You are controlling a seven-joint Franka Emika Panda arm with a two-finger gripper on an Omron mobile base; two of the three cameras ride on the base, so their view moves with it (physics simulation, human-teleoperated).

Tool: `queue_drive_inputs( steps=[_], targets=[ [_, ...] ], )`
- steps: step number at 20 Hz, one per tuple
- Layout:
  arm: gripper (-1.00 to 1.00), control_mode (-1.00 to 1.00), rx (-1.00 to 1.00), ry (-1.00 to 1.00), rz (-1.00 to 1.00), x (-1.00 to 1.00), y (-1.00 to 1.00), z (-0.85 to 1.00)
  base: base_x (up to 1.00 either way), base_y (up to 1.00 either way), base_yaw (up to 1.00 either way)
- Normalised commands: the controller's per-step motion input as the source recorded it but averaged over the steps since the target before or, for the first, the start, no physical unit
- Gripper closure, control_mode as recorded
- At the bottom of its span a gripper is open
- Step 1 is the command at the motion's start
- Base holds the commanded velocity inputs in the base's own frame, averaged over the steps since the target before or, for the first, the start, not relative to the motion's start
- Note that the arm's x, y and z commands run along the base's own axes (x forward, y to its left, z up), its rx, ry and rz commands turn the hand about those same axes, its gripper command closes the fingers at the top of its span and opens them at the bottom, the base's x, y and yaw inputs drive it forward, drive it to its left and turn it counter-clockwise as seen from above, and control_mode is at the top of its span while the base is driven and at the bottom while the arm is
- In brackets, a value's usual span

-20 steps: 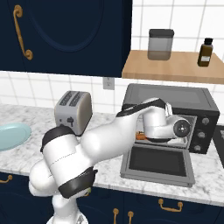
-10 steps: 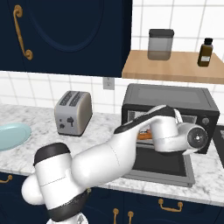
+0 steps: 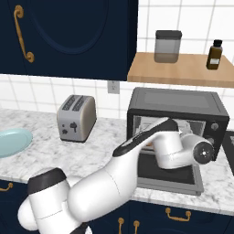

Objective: Pick up the kebab skewer and baguette bread, and place them inside the toaster oven. Close the toaster oven door and start by setting the timer.

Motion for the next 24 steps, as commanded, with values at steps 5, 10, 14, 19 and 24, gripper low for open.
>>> queue_drive_inputs(
  steps=[5, 10, 14, 19, 24],
  targets=[
    [-1.00, -1.00, -0.29, -0.05, 0.38, -0.30, 0.04, 0.00, 0.00, 0.00, 0.00],
    [-1.00, -1.00, -0.35, -0.03, 0.35, -0.48, 0.38, -0.04, 0.00, 0.00, 0.00],
    [-1.00, -1.00, -0.42, -0.11, 0.16, -0.45, 0.81, -0.50, 0.00, 0.00, 0.00],
    [-1.00, -1.00, -0.19, -0.14, 0.00, -0.08, 0.52, -0.35, 0.00, 0.00, 0.00],
    [-1.00, -1.00, -0.03, -0.09, -0.05, 0.20, 0.00, 0.00, 0.00, 0.00, 0.00]
  ],
)
